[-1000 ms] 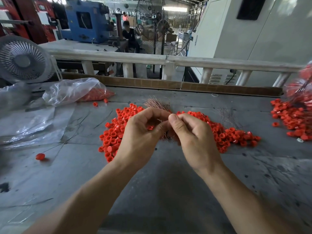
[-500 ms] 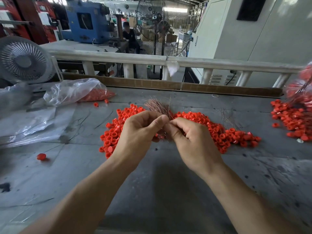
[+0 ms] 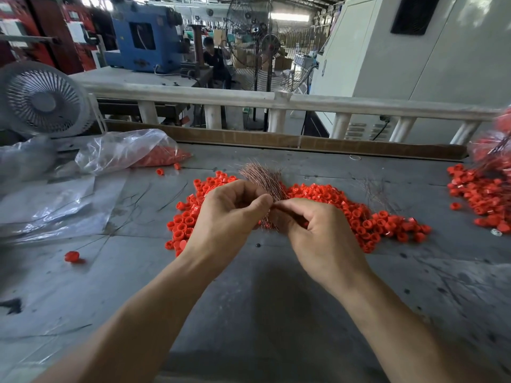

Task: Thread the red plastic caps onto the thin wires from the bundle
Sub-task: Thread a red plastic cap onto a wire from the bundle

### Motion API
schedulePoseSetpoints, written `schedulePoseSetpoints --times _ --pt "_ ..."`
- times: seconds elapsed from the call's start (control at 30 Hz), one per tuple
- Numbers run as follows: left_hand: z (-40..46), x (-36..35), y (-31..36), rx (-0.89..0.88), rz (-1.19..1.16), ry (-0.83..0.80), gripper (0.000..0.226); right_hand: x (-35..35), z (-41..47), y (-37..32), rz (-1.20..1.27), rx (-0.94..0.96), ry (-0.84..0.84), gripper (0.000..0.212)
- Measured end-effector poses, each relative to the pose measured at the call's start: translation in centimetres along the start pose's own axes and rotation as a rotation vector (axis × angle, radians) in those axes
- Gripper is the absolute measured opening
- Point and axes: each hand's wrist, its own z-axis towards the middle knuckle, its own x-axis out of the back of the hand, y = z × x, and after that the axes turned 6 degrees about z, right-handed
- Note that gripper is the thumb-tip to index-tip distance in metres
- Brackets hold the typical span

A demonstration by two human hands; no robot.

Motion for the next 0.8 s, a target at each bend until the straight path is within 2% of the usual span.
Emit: schedulePoseSetpoints --times 0.13,0.3,0.4,0.5,0.63,0.8 --pt "0.15 0.06 -0.17 0.033 0.024 0.006 0.017 -0.40 0.06 -0.21 0.016 0.018 0.037 0.018" --pt "0.13 -0.07 -0.16 0.040 -0.050 0.016 0.017 -0.12 0.23 -0.29 -0.066 0.101 0.029 0.021" --pt "0.17 0.07 0.13 0.043 -0.120 0.014 0.012 0.13 0.29 -0.11 -0.052 0.083 0.034 0.016" --pt "0.34 0.34 0.42 0.067 -0.257 0.005 0.006 0.06 0.27 0.00 0.123 -0.016 -0.043 0.017" --pt "0.34 0.79 0.65 0.107 -0.383 0.003 0.006 -0.26 0.30 -0.25 0.508 -0.221 -0.130 0.019" --pt "0.32 0.79 0.67 0.127 -0.458 0.012 0.005 0.06 0.67 -0.08 0.677 -0.307 -0.183 0.021"
